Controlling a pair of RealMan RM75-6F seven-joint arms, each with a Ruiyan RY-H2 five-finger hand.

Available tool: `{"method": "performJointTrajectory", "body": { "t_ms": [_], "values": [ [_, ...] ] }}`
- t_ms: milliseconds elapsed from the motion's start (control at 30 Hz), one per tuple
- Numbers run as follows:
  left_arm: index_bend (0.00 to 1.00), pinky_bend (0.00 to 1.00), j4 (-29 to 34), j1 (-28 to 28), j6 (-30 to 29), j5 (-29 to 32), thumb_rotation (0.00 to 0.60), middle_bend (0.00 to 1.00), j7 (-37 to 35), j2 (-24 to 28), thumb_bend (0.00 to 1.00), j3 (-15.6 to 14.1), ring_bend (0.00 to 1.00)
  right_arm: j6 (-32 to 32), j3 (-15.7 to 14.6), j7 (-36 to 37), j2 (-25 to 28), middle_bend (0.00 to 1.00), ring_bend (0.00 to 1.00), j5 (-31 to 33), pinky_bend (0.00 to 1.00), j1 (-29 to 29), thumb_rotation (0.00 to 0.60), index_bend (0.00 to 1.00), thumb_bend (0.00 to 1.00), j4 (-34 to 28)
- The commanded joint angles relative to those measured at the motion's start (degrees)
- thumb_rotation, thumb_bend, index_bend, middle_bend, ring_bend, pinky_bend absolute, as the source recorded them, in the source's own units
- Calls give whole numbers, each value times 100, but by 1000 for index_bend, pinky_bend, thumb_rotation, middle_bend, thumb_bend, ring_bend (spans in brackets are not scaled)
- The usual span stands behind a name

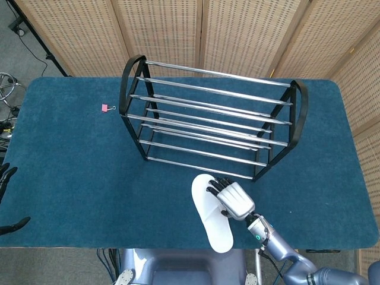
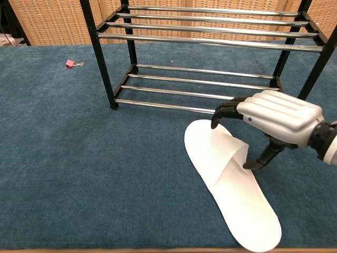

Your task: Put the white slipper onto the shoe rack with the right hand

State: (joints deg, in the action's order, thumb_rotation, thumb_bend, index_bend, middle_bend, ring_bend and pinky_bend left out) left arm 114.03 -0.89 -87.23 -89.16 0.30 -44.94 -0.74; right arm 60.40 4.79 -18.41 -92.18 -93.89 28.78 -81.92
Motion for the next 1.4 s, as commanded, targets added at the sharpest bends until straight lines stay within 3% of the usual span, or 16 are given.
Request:
{"method": "performJointTrajectory", "body": {
  "t_ms": [33, 300, 733, 967, 1400],
  "values": [
    [0, 4, -4, -1, 12, 5, 600, 0, -43, 19, 0, -3, 0, 67, 62, -178, -151, 253, 251, 127, 289, 7, 600, 290, 18, 155],
    [0, 4, -32, -47, 103, 138, 600, 0, -119, 36, 0, 35, 0, 325, 121, -288, -460, 340, 363, 312, 430, -30, 600, 354, 145, 327],
    [0, 4, -38, -38, 89, 95, 600, 0, -164, 53, 0, 27, 0, 579, 20, 5, -768, 450, 460, 329, 551, 5, 600, 472, 483, 563],
    [0, 4, -36, -35, 83, 87, 600, 0, -154, 47, 0, 25, 0, 664, -53, 198, -798, 495, 497, 262, 589, 39, 600, 519, 495, 621],
    [0, 4, -21, -37, 93, 69, 600, 0, -91, 28, 0, 16, 0, 1438, -46, 688, -882, 560, 543, -228, 629, 57, 600, 589, 502, 873]
  ]
}}
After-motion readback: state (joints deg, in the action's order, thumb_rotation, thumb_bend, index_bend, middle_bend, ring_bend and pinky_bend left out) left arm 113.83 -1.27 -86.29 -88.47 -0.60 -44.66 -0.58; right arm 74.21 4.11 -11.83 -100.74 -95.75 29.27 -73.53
